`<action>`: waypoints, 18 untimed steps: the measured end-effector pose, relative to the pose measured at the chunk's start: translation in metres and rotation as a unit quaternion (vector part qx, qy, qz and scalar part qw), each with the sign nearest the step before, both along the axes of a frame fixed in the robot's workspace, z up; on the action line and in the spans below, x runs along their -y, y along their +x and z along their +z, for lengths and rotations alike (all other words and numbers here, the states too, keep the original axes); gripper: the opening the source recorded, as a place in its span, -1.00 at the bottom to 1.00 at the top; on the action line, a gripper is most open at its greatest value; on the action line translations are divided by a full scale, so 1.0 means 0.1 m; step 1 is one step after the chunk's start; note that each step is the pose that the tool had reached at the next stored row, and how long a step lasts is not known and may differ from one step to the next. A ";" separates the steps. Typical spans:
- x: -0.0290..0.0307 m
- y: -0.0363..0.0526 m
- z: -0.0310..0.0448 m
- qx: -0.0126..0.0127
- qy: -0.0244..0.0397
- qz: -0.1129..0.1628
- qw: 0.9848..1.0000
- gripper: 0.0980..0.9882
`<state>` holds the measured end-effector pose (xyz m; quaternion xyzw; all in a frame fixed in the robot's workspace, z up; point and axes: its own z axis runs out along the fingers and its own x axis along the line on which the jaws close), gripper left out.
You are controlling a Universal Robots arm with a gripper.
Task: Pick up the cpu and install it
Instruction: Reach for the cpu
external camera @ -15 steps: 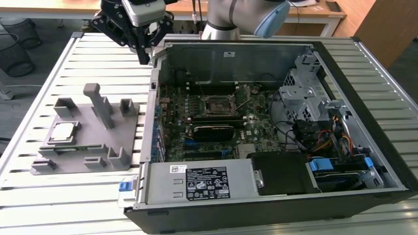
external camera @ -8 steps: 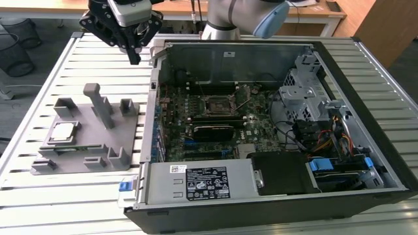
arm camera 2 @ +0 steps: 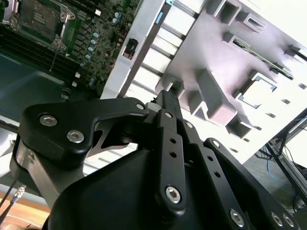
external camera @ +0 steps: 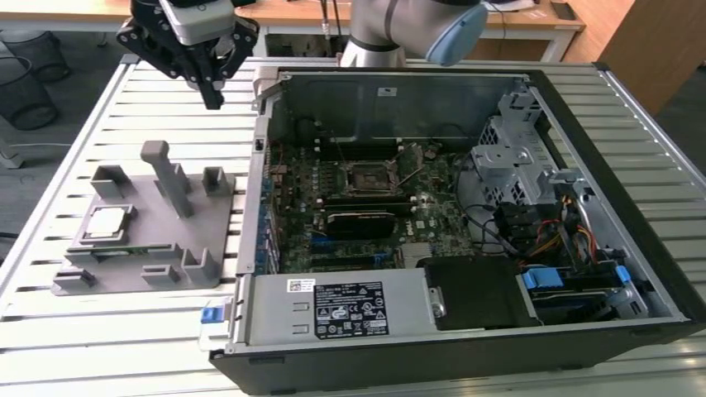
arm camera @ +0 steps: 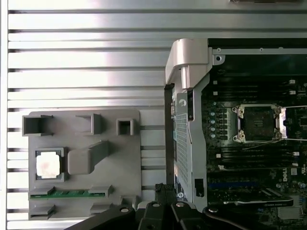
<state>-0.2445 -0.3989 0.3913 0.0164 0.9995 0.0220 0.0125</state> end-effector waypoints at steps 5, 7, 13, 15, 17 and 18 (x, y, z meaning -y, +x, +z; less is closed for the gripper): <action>0.000 -0.106 -0.001 0.000 0.000 0.000 1.000 -0.98; 0.000 -0.149 -0.001 0.000 0.000 0.000 1.000 -0.98; 0.000 -0.275 -0.003 -0.001 0.000 0.000 1.000 -0.98; 0.000 -0.321 -0.003 -0.003 0.001 0.000 1.000 -0.98; 0.000 -0.369 -0.004 -0.007 0.002 0.000 1.000 -0.98; 0.000 -0.397 -0.005 -0.009 0.003 0.000 1.000 -0.98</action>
